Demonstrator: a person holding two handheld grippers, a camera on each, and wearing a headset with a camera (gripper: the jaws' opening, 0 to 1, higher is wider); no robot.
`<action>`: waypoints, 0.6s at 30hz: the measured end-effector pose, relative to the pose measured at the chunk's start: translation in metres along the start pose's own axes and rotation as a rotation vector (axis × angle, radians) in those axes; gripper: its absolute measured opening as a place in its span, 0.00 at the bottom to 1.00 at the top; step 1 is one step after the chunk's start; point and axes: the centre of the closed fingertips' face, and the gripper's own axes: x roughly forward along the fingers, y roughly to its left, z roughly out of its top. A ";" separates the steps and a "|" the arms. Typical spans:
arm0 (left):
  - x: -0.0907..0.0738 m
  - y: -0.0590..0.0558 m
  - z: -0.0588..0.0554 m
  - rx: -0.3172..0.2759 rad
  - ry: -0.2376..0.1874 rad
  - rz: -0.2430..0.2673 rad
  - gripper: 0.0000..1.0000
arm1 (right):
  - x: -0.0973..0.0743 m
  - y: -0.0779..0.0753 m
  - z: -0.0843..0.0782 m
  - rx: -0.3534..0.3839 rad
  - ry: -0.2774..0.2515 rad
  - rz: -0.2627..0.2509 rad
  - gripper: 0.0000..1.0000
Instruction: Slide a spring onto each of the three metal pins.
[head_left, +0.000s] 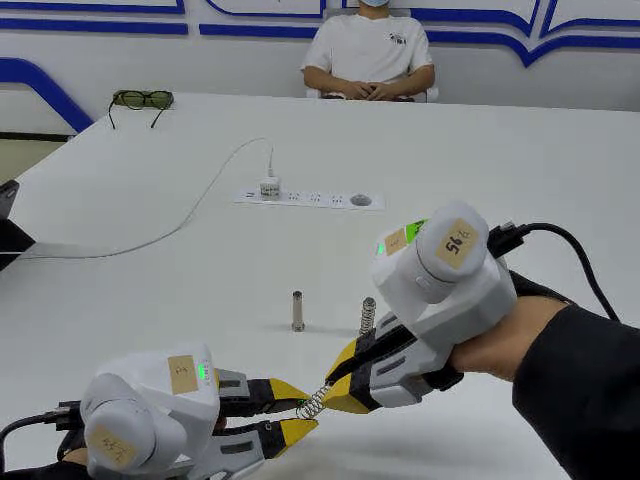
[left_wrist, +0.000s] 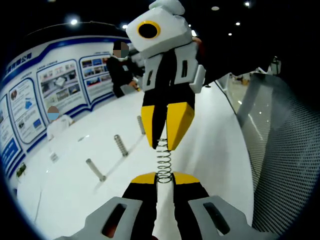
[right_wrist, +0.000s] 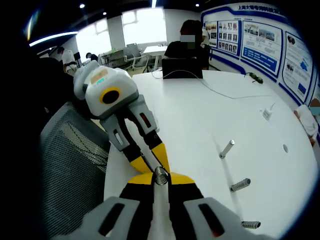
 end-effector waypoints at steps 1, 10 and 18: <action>0.000 0.000 0.000 -0.004 -0.001 0.001 0.11 | 0.001 0.000 0.002 -0.004 -0.003 0.000 0.11; 0.000 0.001 0.001 -0.026 -0.013 0.008 0.11 | 0.004 0.001 0.012 -0.023 -0.020 -0.002 0.11; -0.001 0.002 0.004 -0.067 -0.034 0.009 0.11 | 0.007 0.002 0.021 -0.035 -0.040 -0.004 0.12</action>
